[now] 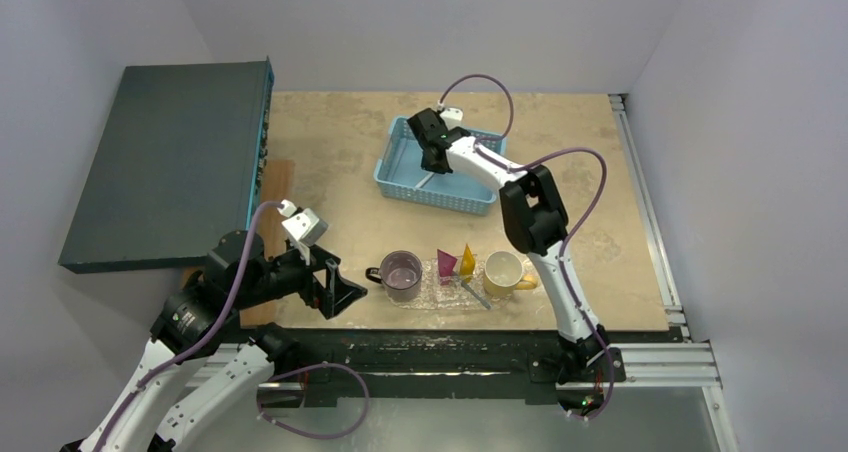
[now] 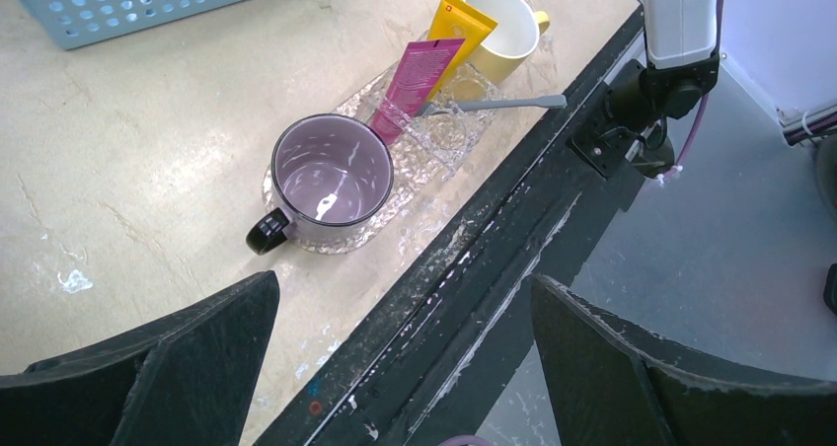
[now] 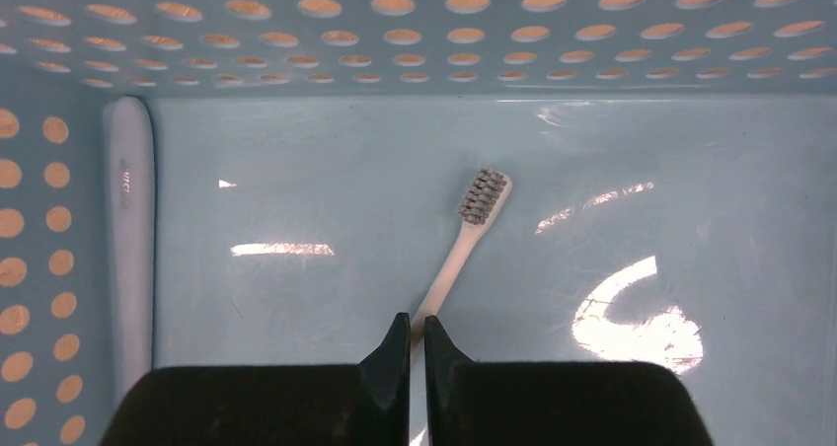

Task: Prepare toiletry sets of a toothbrush and toothpaste on the tray

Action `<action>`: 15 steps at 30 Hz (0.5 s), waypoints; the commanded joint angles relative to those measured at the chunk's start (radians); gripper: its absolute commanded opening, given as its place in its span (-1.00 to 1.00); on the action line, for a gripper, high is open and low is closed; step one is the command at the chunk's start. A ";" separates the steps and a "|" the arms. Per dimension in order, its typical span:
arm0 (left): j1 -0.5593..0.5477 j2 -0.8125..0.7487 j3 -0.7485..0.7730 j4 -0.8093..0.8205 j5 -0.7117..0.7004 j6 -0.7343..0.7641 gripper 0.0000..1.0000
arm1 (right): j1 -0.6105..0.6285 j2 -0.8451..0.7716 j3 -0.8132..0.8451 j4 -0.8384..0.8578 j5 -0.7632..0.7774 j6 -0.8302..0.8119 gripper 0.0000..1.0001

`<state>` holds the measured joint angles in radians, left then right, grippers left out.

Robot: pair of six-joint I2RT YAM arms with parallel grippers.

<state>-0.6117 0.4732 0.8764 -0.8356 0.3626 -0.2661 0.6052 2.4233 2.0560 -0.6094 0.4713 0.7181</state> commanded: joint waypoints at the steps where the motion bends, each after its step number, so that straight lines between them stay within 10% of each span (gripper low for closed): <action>1: -0.002 0.008 -0.005 0.016 -0.007 0.011 0.97 | -0.036 -0.050 -0.071 -0.024 -0.070 0.016 -1.00; 15: -0.002 0.016 -0.004 0.015 -0.014 0.010 0.97 | -0.059 -0.155 -0.123 0.043 -0.040 -0.052 -1.00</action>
<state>-0.6117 0.4835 0.8764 -0.8360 0.3611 -0.2661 0.5476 2.3337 1.9377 -0.5743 0.4038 0.6979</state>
